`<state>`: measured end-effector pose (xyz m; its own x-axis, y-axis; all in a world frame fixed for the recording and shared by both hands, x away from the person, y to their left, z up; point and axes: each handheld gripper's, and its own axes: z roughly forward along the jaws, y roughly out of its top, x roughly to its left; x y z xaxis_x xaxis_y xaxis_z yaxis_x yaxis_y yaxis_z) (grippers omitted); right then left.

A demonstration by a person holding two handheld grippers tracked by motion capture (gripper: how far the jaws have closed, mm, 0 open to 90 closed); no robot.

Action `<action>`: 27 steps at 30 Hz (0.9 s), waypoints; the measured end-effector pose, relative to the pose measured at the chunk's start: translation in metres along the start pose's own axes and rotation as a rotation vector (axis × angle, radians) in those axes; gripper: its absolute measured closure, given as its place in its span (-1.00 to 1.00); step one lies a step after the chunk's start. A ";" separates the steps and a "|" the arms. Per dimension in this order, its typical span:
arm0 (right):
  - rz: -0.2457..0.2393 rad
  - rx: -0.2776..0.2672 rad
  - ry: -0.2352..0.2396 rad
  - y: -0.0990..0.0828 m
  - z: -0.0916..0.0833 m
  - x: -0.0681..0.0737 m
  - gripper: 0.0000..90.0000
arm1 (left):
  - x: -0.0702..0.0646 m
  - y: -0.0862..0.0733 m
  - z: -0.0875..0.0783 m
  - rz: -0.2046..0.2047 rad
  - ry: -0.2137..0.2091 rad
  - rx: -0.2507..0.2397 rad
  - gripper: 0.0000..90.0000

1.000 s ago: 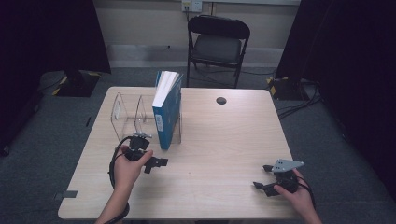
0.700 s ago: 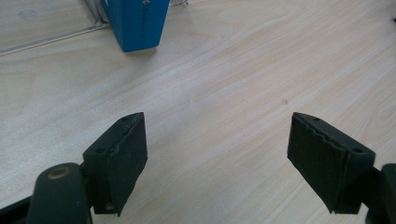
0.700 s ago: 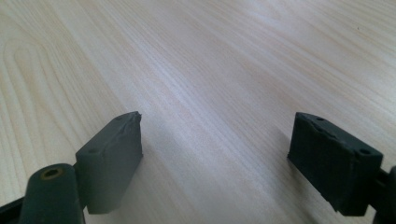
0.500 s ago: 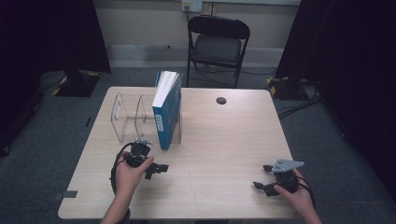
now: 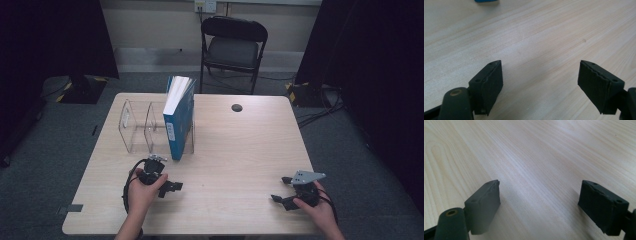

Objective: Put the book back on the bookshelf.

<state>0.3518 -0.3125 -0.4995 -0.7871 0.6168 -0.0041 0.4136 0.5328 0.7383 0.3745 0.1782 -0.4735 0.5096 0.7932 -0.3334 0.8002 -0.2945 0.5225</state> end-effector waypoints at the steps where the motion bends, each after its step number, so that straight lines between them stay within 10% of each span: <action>1: 0.000 0.000 0.000 0.000 0.000 0.000 -0.64 | 0.000 -0.001 0.001 0.000 -0.002 -0.002 -0.55; 9: 0.000 0.000 0.000 0.000 0.000 0.000 -0.63 | -0.002 -0.003 0.003 0.035 0.001 -0.007 -0.59; 27: -0.003 -0.001 0.002 0.000 0.000 0.001 -0.63 | -0.015 -0.020 0.011 0.250 0.094 -0.079 -0.68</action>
<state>0.3513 -0.3122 -0.4995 -0.7892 0.6141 -0.0051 0.4109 0.5342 0.7388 0.3538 0.1663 -0.4872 0.6537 0.7481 -0.1141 0.6244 -0.4480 0.6399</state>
